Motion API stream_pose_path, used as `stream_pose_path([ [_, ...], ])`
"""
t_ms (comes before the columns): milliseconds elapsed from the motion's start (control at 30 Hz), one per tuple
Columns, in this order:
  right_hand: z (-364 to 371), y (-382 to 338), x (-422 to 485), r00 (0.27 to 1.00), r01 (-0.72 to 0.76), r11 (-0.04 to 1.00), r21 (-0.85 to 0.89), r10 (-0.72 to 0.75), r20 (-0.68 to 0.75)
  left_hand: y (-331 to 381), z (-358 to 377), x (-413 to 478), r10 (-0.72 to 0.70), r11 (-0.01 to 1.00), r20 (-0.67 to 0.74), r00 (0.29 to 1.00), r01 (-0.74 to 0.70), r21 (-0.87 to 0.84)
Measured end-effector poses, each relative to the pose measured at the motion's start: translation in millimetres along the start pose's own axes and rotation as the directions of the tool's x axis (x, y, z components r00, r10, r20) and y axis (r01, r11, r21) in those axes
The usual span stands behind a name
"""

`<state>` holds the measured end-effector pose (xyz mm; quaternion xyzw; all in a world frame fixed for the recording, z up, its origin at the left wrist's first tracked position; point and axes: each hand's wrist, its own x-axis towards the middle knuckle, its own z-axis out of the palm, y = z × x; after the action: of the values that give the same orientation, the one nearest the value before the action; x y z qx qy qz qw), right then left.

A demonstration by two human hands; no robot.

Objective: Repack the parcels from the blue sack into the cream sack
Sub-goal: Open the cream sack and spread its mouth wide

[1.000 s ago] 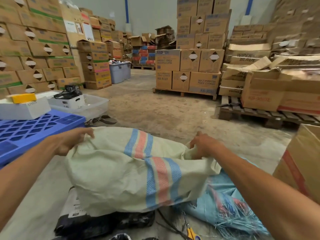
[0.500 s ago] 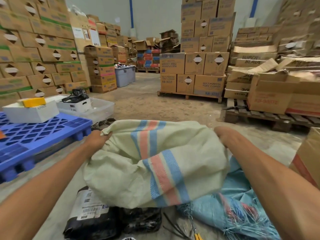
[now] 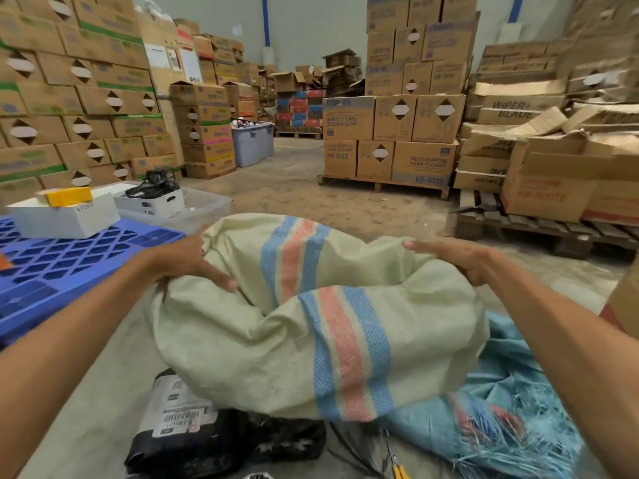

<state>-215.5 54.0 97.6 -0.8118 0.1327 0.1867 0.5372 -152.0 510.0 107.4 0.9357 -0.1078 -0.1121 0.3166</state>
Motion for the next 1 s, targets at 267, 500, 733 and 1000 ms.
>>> stream_pose_path([
  [267, 35.9, -55.9, 49.8, 0.895, 0.011, 0.785, -0.619, -0.284, -0.343, -46.0, -16.6, 21.5, 0.552, 0.66, -0.541, 0.634, 0.064, 0.748],
  [500, 79.0, -117.7, 114.1, 0.516, -0.254, 0.483, -0.838, -0.665, -0.54, -77.1, -88.5, 59.6, 0.319, 0.802, -0.73, 0.604, 0.238, 0.548],
  [733, 130.5, -187.3, 156.0, 0.576, -0.366, 0.324, -0.873, -0.658, -0.486, -116.1, -121.1, 78.6, 0.035, 0.923, -0.777, 0.629, 0.278, 0.267],
  [1000, 176.0, -137.0, 266.3, 0.676, -0.349, 0.287, -0.892, -0.582, -0.452, -209.7, -57.8, 149.1, -0.172, 0.905, -0.578, 0.798, 0.36, 0.226],
])
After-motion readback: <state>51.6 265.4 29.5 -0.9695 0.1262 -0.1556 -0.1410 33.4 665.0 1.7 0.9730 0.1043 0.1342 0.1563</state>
